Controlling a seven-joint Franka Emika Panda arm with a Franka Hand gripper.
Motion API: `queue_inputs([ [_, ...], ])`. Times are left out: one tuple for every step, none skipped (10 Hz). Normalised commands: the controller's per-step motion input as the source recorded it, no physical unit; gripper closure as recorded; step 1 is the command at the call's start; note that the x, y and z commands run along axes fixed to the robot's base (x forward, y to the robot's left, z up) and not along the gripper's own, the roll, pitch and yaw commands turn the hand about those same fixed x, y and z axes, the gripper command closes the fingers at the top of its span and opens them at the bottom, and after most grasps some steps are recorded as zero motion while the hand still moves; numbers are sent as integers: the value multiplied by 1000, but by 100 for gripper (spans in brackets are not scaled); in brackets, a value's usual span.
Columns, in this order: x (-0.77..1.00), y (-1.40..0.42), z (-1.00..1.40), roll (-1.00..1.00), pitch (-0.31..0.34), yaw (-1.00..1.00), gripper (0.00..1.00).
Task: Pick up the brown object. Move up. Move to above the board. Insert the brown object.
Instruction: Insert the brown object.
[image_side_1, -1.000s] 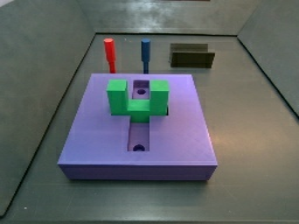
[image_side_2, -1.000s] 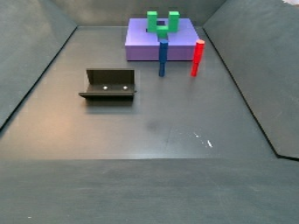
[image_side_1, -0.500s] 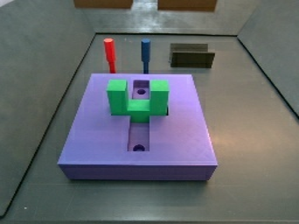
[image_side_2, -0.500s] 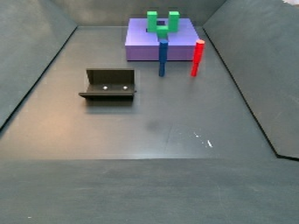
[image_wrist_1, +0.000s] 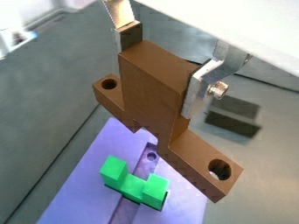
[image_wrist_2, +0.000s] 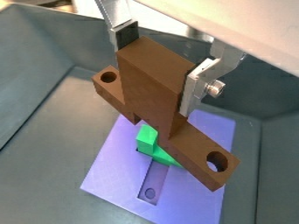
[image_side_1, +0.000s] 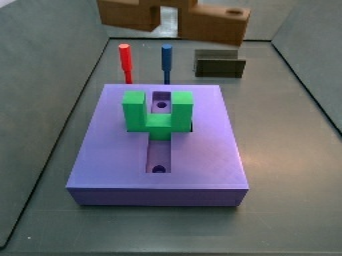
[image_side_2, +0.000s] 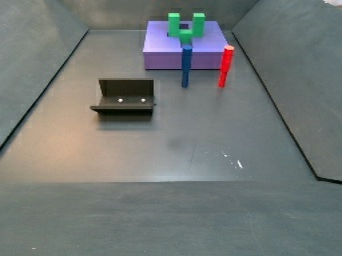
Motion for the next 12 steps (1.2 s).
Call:
queue_inputs([
  [-6,-94,-294,176,67,-886,100],
  [-54,-91,-300,179,103,-886,100],
  [-34,-123,-231,154,83,-903,100],
  [-20,-120,-237,149,26,-951,100],
  [-9,-49,-337,93,13,-1000,100],
  [0,-83,-311,-27,-51,-1000,100],
  [0,-20,-183,-110,-76,-1000,100],
  [17,0,-134,-164,-59,-934,100],
  [114,0,-31,-206,0,-857,100],
  [143,0,-3,-226,0,-834,100],
  [146,0,0,-234,0,-829,100],
  [109,0,-43,-206,0,-860,100],
])
